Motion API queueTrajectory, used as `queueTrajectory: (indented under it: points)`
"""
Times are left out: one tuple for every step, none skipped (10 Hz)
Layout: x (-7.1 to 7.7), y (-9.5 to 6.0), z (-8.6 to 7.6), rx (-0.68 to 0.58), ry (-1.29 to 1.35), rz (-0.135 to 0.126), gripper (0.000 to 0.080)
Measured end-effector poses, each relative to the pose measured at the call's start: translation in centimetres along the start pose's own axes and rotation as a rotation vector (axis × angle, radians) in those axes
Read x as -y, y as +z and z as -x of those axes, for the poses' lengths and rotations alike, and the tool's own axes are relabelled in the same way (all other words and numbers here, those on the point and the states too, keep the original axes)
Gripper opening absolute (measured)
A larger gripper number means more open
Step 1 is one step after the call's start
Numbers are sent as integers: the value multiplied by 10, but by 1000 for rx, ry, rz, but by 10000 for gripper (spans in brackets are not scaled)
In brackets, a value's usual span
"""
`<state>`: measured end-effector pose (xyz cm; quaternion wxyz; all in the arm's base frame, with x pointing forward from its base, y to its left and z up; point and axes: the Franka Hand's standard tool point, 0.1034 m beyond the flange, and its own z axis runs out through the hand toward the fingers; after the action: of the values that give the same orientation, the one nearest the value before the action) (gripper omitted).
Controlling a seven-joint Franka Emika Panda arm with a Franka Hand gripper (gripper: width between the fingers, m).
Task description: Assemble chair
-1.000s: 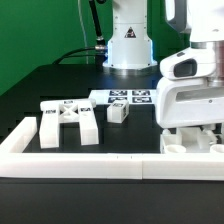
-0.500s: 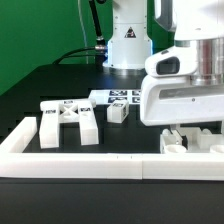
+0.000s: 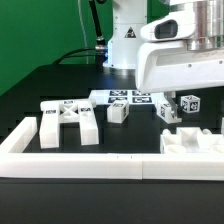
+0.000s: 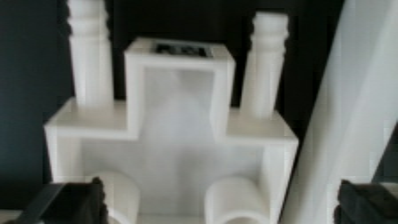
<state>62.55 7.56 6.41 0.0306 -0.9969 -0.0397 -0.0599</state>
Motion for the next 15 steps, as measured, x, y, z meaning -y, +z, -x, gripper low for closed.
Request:
queueTrajectory:
  points:
    - [0, 1, 2, 5, -1, 0, 648]
    - [0, 1, 1, 4, -1, 0, 648]
    - [0, 1, 2, 4, -1, 0, 648]
    - [0, 2, 3, 3, 0, 0, 648]
    - [-3, 3, 17, -17, 14, 0, 648]
    - [-5, 3, 42, 11, 7, 4, 648]
    - [-9, 2, 58, 31, -8, 5, 648]
    - [-6, 4, 66, 36, -14, 5, 648]
    - [-1, 5, 69, 31, -69, 6, 648]
    - [2, 6, 64, 19, -155, 8, 648]
    - [1, 7, 65, 21, -136, 5, 648]
    - [1, 7, 65, 21, -136, 5, 648]
    - [1, 7, 65, 21, -137, 5, 648]
    - [1, 7, 66, 23, -137, 5, 648]
    - [3, 11, 75, 30, -164, 9, 648]
